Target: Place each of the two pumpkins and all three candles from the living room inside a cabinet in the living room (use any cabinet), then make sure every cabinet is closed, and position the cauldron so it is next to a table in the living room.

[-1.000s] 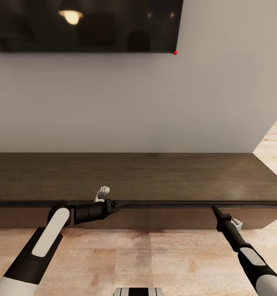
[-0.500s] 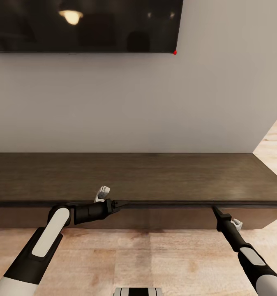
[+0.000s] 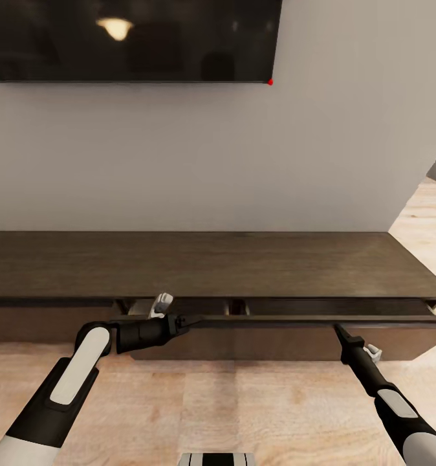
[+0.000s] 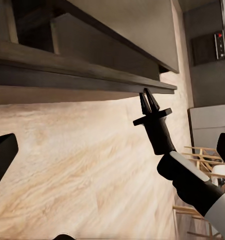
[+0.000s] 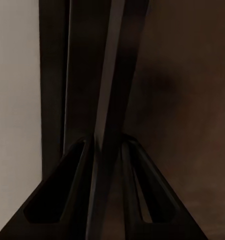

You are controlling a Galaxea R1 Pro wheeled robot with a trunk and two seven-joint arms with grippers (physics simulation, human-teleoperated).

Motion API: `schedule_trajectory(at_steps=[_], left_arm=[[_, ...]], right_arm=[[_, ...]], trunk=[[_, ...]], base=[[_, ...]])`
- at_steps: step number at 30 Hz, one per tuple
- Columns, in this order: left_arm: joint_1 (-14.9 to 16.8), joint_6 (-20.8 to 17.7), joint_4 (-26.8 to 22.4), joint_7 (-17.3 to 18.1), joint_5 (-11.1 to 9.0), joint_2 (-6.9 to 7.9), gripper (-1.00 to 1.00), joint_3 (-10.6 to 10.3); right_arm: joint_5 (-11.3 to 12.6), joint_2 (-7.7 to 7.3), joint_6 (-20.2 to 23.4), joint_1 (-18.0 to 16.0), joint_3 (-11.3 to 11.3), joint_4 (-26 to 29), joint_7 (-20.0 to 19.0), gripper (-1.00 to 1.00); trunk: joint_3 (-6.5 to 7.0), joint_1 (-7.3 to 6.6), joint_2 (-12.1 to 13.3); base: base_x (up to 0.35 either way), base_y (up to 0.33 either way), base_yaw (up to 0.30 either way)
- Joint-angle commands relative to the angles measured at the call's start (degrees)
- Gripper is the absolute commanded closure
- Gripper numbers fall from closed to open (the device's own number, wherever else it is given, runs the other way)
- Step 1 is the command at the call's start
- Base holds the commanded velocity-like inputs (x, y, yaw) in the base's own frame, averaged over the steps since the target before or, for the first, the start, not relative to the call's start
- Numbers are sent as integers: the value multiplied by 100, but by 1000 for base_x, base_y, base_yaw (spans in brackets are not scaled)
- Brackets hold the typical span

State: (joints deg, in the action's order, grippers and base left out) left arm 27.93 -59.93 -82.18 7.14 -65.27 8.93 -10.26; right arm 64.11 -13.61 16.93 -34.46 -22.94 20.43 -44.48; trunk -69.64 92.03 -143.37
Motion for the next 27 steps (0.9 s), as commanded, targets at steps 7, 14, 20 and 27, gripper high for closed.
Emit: schedule_trajectory(at_steps=[7,14,20,27], left_arm=[[2,-7,0,59,58,4,-100,-2],[2,-7,0,59,58,4,-100,-2],[2,-7,0,59,58,4,-100,-2],[2,-7,0,59,58,4,-100,-2]], right_arm=[[163,-1,116,-9,-52,14,-60,100],[167,-1,111,-8,-59,14,-61,100],[179,-1,109,-8,-61,21,-61,100],[189,1,102,-8,-61,23,-68,100]], trunk=[[-3,-5,-3],[-3,-5,-3],[-3,-5,-3],[-3,-5,-3]], base=[[-207,0,0],[-135,0,0],[-16,0,0],[-1,0,0]])
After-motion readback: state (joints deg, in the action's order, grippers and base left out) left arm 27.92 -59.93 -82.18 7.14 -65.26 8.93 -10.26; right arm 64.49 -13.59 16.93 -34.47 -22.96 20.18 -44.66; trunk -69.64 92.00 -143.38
